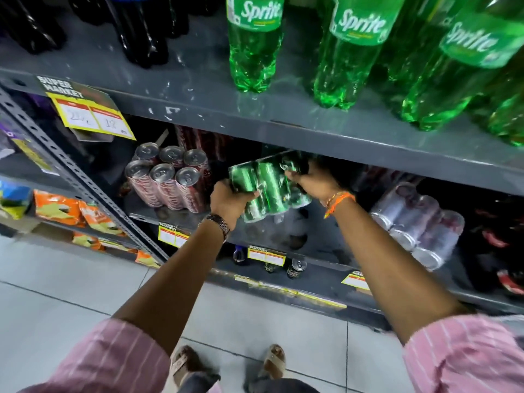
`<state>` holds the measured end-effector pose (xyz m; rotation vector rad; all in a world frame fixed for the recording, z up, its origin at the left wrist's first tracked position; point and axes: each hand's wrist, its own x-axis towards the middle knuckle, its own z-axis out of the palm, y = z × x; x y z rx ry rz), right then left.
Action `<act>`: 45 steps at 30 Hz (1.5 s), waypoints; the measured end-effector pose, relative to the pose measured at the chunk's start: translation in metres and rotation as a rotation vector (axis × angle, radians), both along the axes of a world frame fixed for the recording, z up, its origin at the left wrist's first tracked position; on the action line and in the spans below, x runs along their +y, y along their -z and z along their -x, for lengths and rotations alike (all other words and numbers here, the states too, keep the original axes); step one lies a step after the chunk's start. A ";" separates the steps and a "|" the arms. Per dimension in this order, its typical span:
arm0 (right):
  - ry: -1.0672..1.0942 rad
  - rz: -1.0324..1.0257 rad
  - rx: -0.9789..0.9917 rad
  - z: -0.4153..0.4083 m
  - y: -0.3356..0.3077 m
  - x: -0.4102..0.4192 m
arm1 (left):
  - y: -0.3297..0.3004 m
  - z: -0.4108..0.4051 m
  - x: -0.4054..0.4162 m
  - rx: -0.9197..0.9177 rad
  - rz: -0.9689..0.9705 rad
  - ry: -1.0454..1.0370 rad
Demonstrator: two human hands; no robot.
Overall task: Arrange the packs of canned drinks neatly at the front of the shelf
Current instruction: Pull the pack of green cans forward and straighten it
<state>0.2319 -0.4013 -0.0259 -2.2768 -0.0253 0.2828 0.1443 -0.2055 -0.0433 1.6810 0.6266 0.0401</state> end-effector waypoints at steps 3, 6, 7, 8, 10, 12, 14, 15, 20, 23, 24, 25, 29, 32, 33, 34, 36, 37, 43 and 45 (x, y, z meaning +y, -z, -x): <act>0.087 -0.029 -0.107 0.027 0.015 -0.015 | -0.006 0.003 -0.003 -0.055 -0.137 0.070; 0.146 -0.090 -0.158 0.056 0.025 -0.023 | -0.003 0.009 -0.002 -0.112 -0.235 0.149; 0.163 -0.110 -0.162 0.063 0.029 -0.024 | 0.001 0.011 0.001 -0.122 -0.258 0.179; 0.173 -0.136 -0.170 0.072 0.032 -0.025 | 0.003 0.014 0.002 -0.122 -0.276 0.208; 0.186 -0.174 -0.184 0.089 0.039 -0.024 | 0.009 0.022 0.005 -0.130 -0.317 0.239; 0.181 -0.219 -0.174 0.105 0.047 -0.022 | 0.018 0.030 0.006 -0.147 -0.367 0.241; 0.162 -0.244 -0.174 0.115 0.053 -0.021 | 0.027 0.037 0.006 -0.141 -0.384 0.238; 0.160 -0.251 -0.177 0.118 0.054 -0.021 | 0.028 0.038 0.007 -0.135 -0.386 0.238; 0.216 -0.259 -0.192 0.121 0.042 -0.020 | 0.005 0.025 0.001 -0.136 -0.047 0.178; 0.262 -0.244 -0.239 0.120 0.037 -0.017 | -0.022 0.001 -0.003 -0.141 0.196 0.149; 0.263 -0.212 -0.258 0.119 0.037 -0.017 | -0.027 -0.008 -0.004 -0.117 0.188 0.184; 0.263 -0.178 -0.273 0.118 0.037 -0.016 | -0.031 -0.016 -0.004 -0.101 0.158 0.226; 0.267 -0.102 -0.258 0.111 0.038 -0.015 | -0.023 -0.028 -0.002 -0.067 0.069 0.267; 0.264 -0.090 -0.254 0.102 0.038 -0.017 | -0.017 -0.022 0.000 -0.083 0.064 0.247; 0.264 -0.084 -0.249 0.098 0.036 -0.019 | -0.016 -0.018 0.000 -0.095 0.069 0.229; 0.263 -0.081 -0.245 0.094 0.035 -0.022 | -0.014 -0.012 0.000 -0.103 0.072 0.213; 0.248 -0.083 -0.244 0.083 0.031 -0.027 | -0.010 0.001 -0.003 -0.131 0.072 0.193; 0.230 -0.085 -0.248 0.079 0.027 -0.029 | -0.008 0.008 -0.004 -0.150 0.086 0.183; 0.031 0.023 -0.249 0.040 0.010 -0.032 | -0.005 0.048 -0.013 -0.163 0.172 0.210; -0.050 0.078 -0.230 0.030 0.006 -0.032 | 0.000 0.057 -0.013 -0.143 0.157 0.248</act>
